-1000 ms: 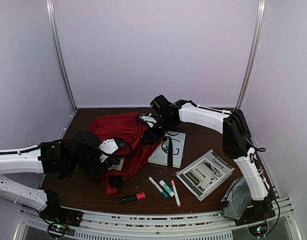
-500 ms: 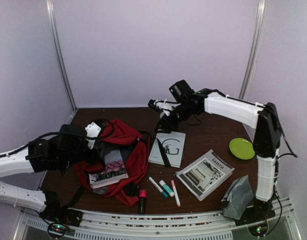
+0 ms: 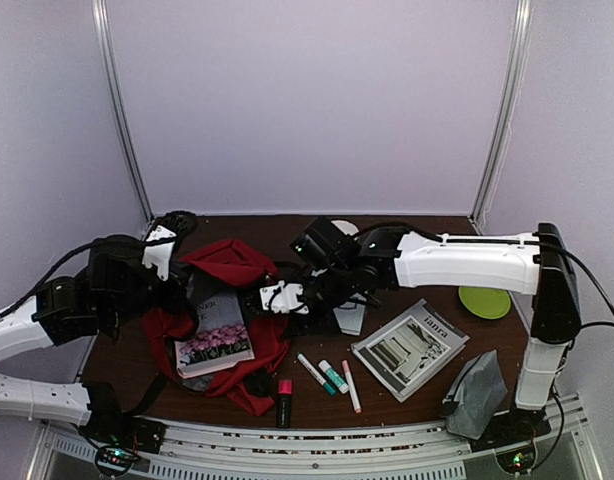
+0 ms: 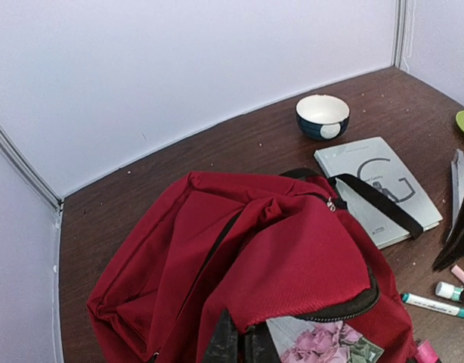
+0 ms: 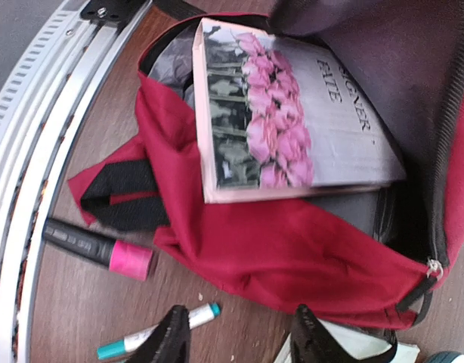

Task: Pack the student bag
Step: Pick up the largest pocket of the bag from the student bag.

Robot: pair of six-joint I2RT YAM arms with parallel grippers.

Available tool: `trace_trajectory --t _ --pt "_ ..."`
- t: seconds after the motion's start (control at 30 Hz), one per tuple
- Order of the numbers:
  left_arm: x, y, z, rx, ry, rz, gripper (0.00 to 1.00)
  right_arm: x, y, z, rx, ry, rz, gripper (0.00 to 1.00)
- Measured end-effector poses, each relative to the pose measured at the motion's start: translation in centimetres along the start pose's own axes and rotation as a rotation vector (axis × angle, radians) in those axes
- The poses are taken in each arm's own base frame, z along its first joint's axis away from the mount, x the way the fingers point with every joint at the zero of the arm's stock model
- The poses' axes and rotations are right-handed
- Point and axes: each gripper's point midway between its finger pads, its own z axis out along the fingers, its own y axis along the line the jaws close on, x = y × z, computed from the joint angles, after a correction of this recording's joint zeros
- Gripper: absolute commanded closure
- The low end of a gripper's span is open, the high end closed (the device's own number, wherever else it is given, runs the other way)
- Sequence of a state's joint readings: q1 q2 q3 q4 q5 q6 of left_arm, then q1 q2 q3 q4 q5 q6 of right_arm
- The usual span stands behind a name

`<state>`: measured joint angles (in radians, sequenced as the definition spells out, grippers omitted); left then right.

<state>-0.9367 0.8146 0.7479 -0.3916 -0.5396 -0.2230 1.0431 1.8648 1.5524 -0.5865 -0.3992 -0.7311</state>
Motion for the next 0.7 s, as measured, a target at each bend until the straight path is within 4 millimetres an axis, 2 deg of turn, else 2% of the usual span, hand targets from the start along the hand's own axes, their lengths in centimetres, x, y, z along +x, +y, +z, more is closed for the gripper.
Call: trace_trajectory --t 0.2,0.27,0.37,0.47,0.57,0.7 --pt "-3.1 0.2 -1.0 0.012 -0.058 -0.046 1.00 -3.7 0.0 2.9 0.108 -0.005 -0.100 0.48" --pt "-3.6 0.2 -1.0 0.014 -0.064 -0.058 1.00 -5.3 -0.3 4.0 0.157 -0.009 -0.138 0.44" --pt "-3.7 0.2 -1.0 0.014 -0.064 -0.071 1.00 -6.7 -0.3 5.7 0.205 -0.007 -0.182 0.39" --pt "-3.7 0.2 -1.1 0.012 -0.063 -0.082 1.00 -7.2 0.1 7.5 0.231 0.008 -0.231 0.38" --pt "-4.0 0.4 -1.3 0.012 -0.060 -0.088 1.00 -7.0 0.9 9.0 0.227 0.031 -0.265 0.41" --pt "-4.6 0.6 -1.7 0.012 -0.071 -0.101 1.00 -6.4 1.2 9.8 0.221 0.056 -0.284 0.48"
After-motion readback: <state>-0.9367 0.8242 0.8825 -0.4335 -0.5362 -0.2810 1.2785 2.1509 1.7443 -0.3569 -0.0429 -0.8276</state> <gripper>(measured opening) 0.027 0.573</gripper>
